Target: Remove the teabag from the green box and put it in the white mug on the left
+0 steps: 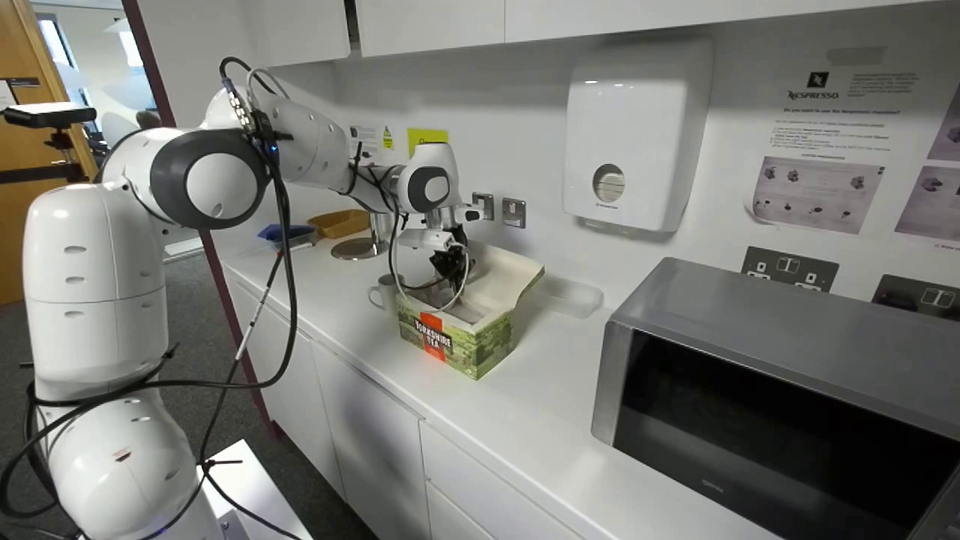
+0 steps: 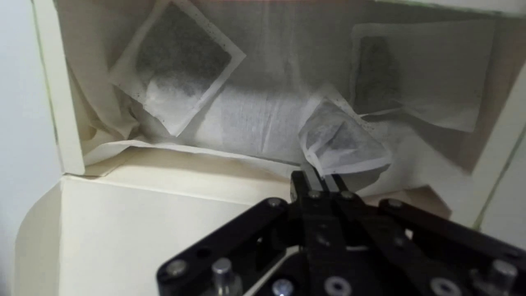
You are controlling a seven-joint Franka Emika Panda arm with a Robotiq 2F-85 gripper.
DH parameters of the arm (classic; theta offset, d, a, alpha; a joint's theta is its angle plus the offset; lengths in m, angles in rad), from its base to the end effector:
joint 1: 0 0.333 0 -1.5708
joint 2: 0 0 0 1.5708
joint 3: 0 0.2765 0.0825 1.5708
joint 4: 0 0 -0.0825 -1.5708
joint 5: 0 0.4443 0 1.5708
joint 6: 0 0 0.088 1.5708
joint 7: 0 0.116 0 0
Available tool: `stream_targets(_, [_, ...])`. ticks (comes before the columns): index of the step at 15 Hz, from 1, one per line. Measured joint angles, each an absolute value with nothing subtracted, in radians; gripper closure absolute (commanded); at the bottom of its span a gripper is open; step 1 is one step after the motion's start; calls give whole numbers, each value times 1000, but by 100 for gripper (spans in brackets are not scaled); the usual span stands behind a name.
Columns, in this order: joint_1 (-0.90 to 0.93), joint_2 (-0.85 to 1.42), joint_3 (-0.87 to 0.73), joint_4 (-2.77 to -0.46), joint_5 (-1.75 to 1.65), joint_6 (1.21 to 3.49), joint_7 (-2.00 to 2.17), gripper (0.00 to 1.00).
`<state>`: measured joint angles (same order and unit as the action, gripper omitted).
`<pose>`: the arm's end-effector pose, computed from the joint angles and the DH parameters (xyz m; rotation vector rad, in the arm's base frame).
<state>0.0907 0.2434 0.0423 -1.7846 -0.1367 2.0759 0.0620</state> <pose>0.6707 0.0806 0.3483 3.0278 0.2014 0.0894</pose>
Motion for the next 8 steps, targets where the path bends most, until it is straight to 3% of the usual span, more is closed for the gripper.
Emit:
stream_targets(1, [92,234,43,-1785,-137,2075,62,100])
stream_targets(2, [93,225,44,-1785,-138,2073,62,74])
stream_targets(4, [94,213,44,-1785,-140,2067,62,68])
stream_targets(8, [93,208,43,-1785,-148,2036,63,37])
